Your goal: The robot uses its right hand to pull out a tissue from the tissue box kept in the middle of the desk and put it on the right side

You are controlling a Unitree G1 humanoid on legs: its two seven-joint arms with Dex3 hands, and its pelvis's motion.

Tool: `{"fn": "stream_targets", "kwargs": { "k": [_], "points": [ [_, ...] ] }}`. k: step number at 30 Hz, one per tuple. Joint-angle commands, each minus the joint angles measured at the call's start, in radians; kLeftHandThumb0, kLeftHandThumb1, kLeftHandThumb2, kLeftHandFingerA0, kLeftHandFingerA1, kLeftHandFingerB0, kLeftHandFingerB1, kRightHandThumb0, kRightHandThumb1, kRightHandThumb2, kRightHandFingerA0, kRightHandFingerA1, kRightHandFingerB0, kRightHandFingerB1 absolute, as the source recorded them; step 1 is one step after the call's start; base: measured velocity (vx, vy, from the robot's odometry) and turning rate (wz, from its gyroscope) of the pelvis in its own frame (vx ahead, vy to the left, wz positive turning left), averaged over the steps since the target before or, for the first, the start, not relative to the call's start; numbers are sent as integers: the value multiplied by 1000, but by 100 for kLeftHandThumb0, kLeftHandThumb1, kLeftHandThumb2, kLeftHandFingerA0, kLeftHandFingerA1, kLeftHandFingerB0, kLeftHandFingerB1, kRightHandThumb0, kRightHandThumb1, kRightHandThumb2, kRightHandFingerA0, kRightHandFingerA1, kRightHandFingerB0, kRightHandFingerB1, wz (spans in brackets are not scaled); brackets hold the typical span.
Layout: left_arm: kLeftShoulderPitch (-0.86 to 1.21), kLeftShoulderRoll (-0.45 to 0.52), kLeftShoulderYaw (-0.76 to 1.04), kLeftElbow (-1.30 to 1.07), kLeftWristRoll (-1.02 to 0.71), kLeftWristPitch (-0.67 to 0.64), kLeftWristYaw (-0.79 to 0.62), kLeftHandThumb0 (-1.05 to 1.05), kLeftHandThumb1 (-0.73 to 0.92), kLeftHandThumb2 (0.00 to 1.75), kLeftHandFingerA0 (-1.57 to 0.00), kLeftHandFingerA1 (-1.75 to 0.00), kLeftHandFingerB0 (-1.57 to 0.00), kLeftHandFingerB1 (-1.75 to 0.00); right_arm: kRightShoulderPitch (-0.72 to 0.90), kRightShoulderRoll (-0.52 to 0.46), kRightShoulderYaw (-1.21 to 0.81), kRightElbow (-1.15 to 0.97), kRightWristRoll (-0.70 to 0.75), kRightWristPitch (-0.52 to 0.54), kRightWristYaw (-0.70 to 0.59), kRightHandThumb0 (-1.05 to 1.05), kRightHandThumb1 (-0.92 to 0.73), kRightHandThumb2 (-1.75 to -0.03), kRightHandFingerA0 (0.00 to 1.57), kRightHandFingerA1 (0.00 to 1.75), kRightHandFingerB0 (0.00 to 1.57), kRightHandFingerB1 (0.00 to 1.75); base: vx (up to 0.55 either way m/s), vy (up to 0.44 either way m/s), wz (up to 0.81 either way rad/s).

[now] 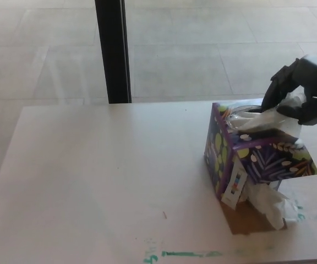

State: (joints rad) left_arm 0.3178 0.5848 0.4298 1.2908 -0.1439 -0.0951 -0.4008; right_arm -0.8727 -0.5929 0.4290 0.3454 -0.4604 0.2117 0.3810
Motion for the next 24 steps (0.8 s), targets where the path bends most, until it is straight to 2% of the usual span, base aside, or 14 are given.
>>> {"fn": "stream_targets", "kwargs": {
  "k": [1,2,3,4,6,8,11,14,15,17,19,21,22,24],
  "points": [
    [6,3,4,7,-10,-21,5,-83,92,75,-62,-49,-47,-43,29,-24,20,-3,-87,-66,-21,-21,-67,-81,84,154,95,70,0,0,0],
    [3,4,2,7,-8,-11,11,-82,92,75,-62,-49,-48,-43,33,-31,25,-5,-91,-82,-6,-22,-64,-78,85,153,96,72,0,0,0],
    [5,6,-1,7,-5,-13,11,-82,92,75,-60,-48,-46,-42,47,-44,44,-23,-123,-90,-4,-26,-63,-83,86,154,90,93,0,0,0],
    [2,5,-2,6,-3,-11,19,-81,92,75,-60,-49,-46,-44,49,-46,49,-22,-133,-109,-18,-25,-66,-83,85,159,86,101,0,0,0],
    [2,5,-2,7,-4,-14,20,-82,92,75,-61,-49,-47,-43,53,-50,60,-23,-157,-124,-30,-23,-66,-82,83,163,84,103,0,0,0],
    [-1,7,-3,6,-3,-6,23,-81,92,75,-61,-50,-46,-44,64,-54,77,-33,-204,-121,-51,-25,-65,-69,81,166,83,100,0,0,0],
    [-3,6,9,6,-16,3,15,-82,92,73,-62,-50,-47,-44,81,-51,71,-36,-206,-140,-71,-25,-67,-73,80,168,79,104,0,0,0],
    [2,5,3,3,-8,-6,12,-81,92,74,-61,-49,-46,-42,104,-59,70,-26,-235,-210,-149,-31,-78,-69,78,172,62,152,0,0,0],
    [1,3,1,4,-5,-6,21,-86,79,89,-58,-54,-44,-48,117,-61,74,-16,-264,-256,-230,-31,-77,-70,79,175,65,156,0,0,0],
    [6,5,-1,2,-4,-16,3,-86,80,89,-57,-55,-42,-48,124,-60,71,-10,-278,-290,-280,-30,-71,-77,79,175,64,159,0,0,0],
    [6,4,-4,2,-1,-21,4,-86,80,89,-57,-55,-42,-48,127,-53,64,0,-280,-308,-316,-32,-70,-69,81,175,64,160,0,0,0],
    [2,3,4,4,-10,-4,12,-85,79,88,-57,-54,-43,-48,132,-41,43,20,-261,-358,-382,-31,-64,-73,83,175,67,157,0,0,0],
    [6,3,7,1,-14,-6,4,-79,92,73,-58,-50,-45,-44,130,-34,35,34,-261,-383,-432,-31,-54,-99,87,175,69,163,0,0,0],
    [13,4,2,-1,-10,-20,-9,-80,92,74,-56,-50,-44,-43,126,-33,23,44,-258,-422,-487,-30,-55,-112,89,175,72,164,0,0,0]
  ]
}}
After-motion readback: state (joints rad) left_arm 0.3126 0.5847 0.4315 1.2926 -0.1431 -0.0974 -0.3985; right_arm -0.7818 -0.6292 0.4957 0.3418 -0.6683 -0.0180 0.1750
